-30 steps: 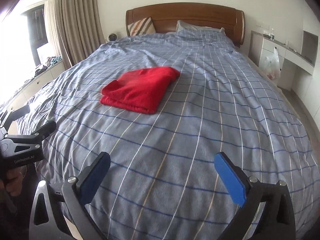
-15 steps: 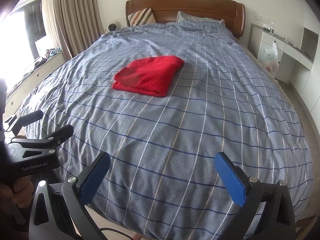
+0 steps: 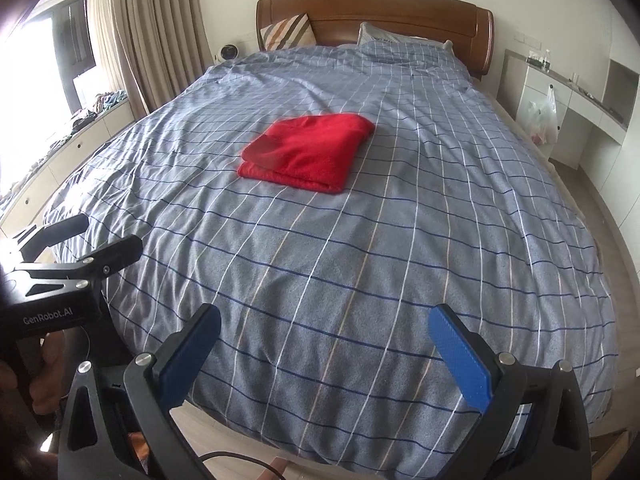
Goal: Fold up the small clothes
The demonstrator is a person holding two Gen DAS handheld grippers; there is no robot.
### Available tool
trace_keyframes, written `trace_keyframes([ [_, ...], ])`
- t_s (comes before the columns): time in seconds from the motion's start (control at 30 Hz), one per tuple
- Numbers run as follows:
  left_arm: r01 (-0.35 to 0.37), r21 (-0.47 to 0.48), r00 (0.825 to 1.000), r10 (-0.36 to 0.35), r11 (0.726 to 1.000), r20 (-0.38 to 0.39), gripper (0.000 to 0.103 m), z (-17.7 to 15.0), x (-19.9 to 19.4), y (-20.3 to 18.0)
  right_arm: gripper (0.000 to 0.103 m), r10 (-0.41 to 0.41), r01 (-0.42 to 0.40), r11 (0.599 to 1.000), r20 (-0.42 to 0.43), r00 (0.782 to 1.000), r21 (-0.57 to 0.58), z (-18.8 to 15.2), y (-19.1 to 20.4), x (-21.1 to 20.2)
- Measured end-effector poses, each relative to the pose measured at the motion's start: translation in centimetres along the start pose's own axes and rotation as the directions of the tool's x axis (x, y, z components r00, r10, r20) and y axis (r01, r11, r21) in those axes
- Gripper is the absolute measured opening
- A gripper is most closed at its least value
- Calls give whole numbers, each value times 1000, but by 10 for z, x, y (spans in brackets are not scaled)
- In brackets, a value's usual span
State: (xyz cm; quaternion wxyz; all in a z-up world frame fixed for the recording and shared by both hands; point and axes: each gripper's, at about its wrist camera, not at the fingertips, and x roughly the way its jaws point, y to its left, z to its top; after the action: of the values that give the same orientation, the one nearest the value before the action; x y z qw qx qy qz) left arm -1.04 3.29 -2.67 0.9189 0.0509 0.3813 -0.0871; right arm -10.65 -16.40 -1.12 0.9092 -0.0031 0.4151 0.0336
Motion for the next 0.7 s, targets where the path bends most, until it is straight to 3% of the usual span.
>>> trace_keyframes([
  [0.4,-3,28,999,1,1000,44,103,8,-12,-7,102,-15,16,999,19,1000,-43,3,9,-13],
  [0.7,-88,73,996,86,993,35,103,3,-8,-10,102,-16,17,999,21,1000,-51,4,14,-14],
])
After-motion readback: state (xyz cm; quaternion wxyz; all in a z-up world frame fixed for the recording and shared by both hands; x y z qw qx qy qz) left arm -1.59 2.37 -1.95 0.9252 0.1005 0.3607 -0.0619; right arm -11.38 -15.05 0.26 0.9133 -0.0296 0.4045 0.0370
